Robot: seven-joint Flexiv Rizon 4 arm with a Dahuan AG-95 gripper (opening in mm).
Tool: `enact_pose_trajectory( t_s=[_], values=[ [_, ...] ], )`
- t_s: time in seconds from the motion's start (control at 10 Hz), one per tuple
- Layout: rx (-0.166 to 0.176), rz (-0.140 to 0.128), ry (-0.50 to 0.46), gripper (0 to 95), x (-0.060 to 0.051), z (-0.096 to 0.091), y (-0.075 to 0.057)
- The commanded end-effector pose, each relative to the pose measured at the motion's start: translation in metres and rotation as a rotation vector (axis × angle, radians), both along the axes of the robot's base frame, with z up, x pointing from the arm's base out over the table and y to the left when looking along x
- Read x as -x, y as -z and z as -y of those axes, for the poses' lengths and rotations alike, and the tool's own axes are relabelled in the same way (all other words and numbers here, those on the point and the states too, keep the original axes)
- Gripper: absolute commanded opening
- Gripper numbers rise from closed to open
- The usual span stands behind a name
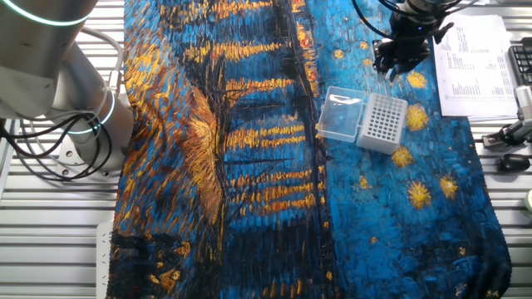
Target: Insert a medium pipette tip into the holder for medium pipette tips
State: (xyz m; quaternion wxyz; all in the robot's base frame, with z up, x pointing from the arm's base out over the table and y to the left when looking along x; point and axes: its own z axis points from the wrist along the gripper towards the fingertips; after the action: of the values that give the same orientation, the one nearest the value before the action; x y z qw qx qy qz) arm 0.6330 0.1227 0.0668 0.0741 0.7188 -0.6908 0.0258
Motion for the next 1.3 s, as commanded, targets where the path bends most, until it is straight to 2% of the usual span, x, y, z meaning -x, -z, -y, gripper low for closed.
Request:
enact_pose_trajectory(
  t_s=[0.1, 1.1, 1.2, 1.3],
  values=[
    [0.003, -0.01, 0.004, 0.0, 0.0003, 0.0002, -0.0008],
    [0.001, -0.014, 0.009, 0.0, 0.0002, 0.0019, -0.0009],
    [0.001, -0.014, 0.009, 19.0, 0.0001, 0.0019, -0.0009],
    [0.0, -0.014, 0.008, 19.0, 0.0001, 0.0019, -0.0009]
  ],
)
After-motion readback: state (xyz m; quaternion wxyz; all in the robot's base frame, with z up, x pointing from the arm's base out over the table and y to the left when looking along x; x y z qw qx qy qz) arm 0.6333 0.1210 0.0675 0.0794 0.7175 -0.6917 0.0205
